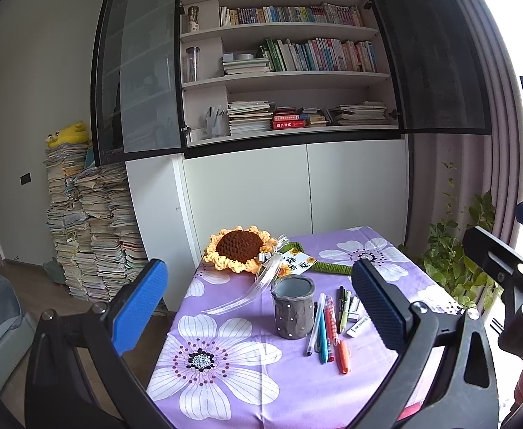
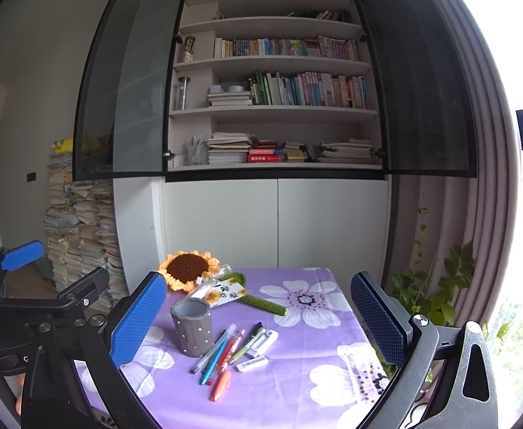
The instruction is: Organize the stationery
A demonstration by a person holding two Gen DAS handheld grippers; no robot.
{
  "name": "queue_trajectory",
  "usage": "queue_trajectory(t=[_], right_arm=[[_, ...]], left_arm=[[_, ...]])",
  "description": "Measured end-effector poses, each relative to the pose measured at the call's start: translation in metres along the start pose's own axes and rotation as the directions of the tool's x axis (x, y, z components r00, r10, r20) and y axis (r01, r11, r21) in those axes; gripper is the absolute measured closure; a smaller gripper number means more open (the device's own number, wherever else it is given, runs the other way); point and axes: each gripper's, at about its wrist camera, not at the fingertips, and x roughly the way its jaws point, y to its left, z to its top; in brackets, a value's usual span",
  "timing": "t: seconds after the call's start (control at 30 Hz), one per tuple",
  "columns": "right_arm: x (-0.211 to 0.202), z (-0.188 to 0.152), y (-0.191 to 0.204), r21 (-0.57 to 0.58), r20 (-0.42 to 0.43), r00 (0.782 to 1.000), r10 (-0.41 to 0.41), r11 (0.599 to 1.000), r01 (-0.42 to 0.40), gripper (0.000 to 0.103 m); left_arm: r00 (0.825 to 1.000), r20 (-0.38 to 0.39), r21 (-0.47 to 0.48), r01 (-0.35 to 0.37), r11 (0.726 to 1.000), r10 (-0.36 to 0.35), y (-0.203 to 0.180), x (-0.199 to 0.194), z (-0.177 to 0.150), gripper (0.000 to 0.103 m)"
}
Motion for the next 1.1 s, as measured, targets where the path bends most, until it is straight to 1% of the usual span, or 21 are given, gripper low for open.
queue_trajectory(t=[0.27,0.57,0.67,0.87,1.0,1.1], right_arm=[[0.001,-0.002,-0.001,0.002,-0.002,1.000,-0.004,1.000,0.004,0.000],[0.005,-0.001,-0.002,0.013,-0.007,1.000,0.010,1.000,-0.010,0.000],[0.007,-0.001,0.000,0.009,-0.012,1.000,0.013,1.000,-0.013,0.000],[0.019,-0.005,0.001,0.008,-0.042,0.999,0.006,1.000,-0.005,0.000],[0.036,-0.010,-0.003,0.028,-0.081,0.997,-0.003,1.000,0.005,0.000],[0.050,-0.016,-0.008,0.033,-0.122,0.992,-0.013,0.999,0.017,0.000]], left_arm=[[1.000,0.000,0.009,0.002,1.000,-0.002,-0.002,0.000,0.000,0.001],[1.000,0.003,0.014,-0.004,1.000,0.004,0.000,0.001,-0.002,0.001],[1.000,-0.012,0.007,0.009,1.000,-0.009,0.001,0.007,-0.003,0.001],[0.999,-0.050,-0.001,0.008,1.000,-0.008,0.005,0.025,-0.009,0.001],[0.996,-0.091,0.005,0.001,1.000,0.000,0.007,0.045,-0.020,0.001],[0.990,-0.138,0.008,-0.012,1.000,0.013,0.012,0.069,-0.033,0.001]])
